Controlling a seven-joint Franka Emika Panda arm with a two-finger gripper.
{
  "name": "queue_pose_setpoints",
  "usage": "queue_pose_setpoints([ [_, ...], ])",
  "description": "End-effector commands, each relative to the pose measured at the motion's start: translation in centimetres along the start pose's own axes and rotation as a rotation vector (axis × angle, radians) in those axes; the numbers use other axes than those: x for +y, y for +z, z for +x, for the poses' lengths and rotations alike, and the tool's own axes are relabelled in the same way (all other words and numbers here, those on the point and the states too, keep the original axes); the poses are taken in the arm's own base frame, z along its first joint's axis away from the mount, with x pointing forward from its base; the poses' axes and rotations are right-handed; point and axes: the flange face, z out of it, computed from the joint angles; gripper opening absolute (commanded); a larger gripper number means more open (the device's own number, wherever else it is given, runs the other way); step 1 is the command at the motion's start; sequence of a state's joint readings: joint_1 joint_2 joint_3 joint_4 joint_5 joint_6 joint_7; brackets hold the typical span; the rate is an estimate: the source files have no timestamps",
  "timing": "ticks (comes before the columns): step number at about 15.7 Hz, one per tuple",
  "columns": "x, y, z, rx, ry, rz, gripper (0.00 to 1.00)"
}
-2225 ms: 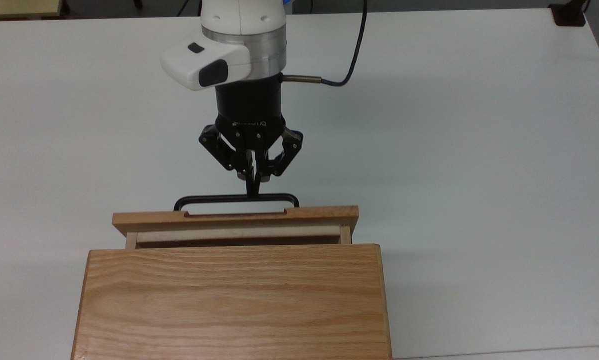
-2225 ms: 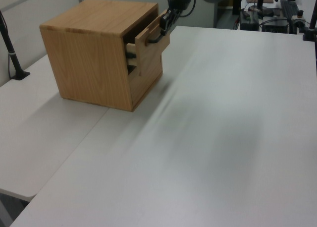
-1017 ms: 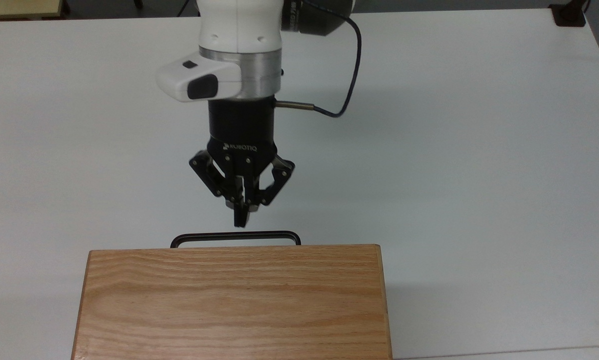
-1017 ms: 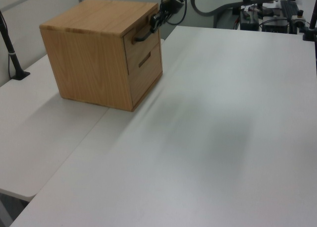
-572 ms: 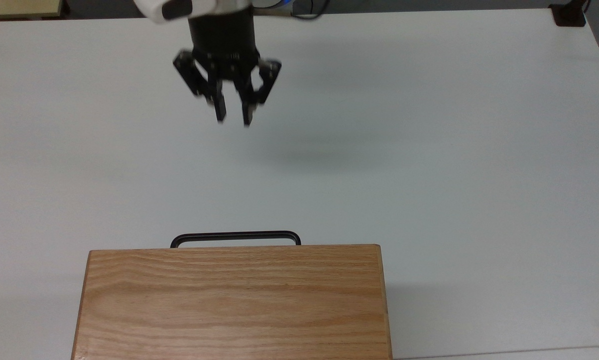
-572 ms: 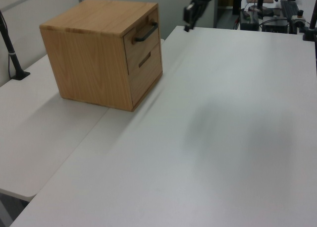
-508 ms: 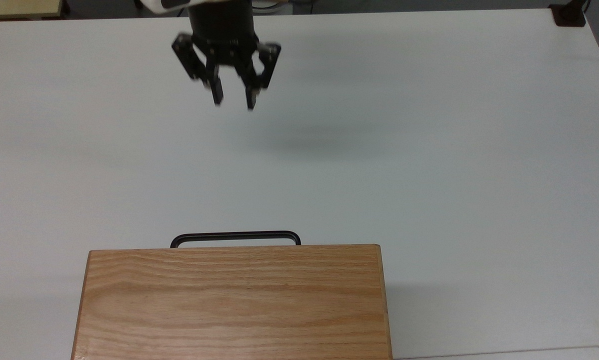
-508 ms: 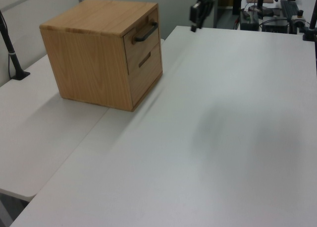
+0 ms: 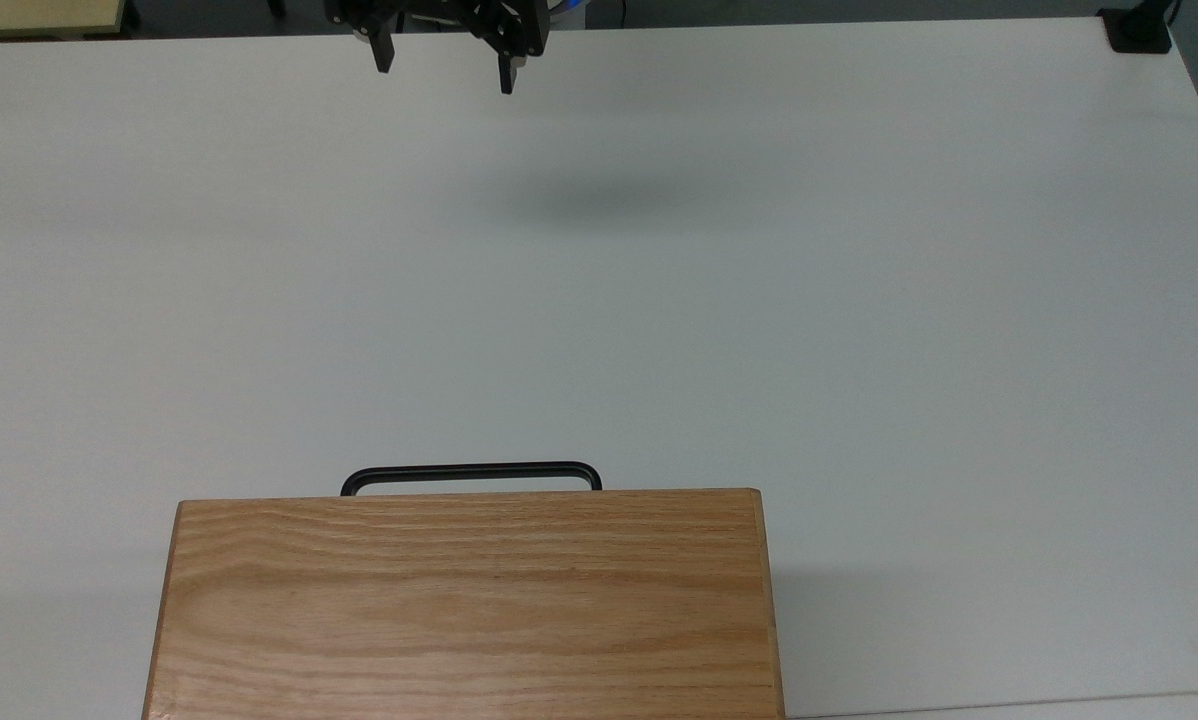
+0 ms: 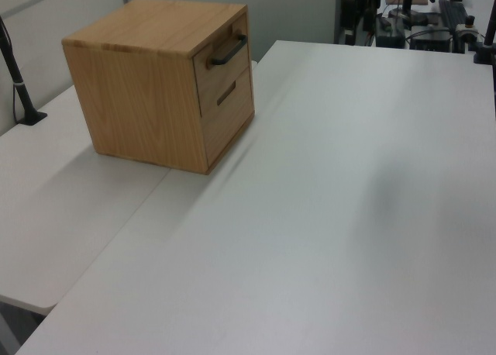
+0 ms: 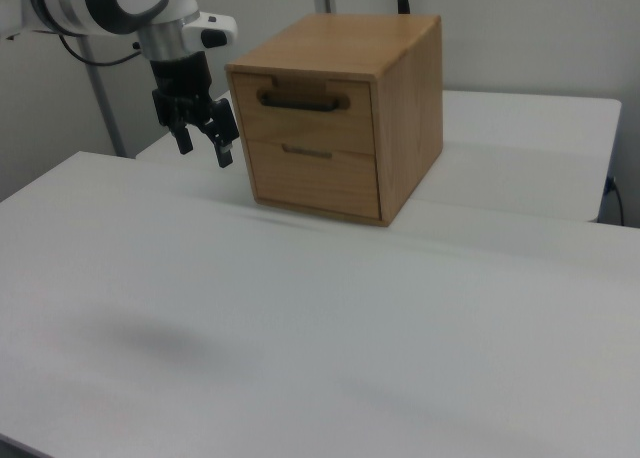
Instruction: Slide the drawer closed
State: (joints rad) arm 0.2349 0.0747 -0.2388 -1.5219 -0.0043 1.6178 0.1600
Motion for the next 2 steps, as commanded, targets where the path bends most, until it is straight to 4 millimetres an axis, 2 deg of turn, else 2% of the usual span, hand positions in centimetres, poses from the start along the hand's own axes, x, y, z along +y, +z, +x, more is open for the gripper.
queue_pose_setpoints([
  [1,1.29,0.56,-1.0,-0.023,-0.031,-0.008,1.0],
  [2,1.6,0.48,-0.93,-0.021,-0.03,-0.004,1.0],
])
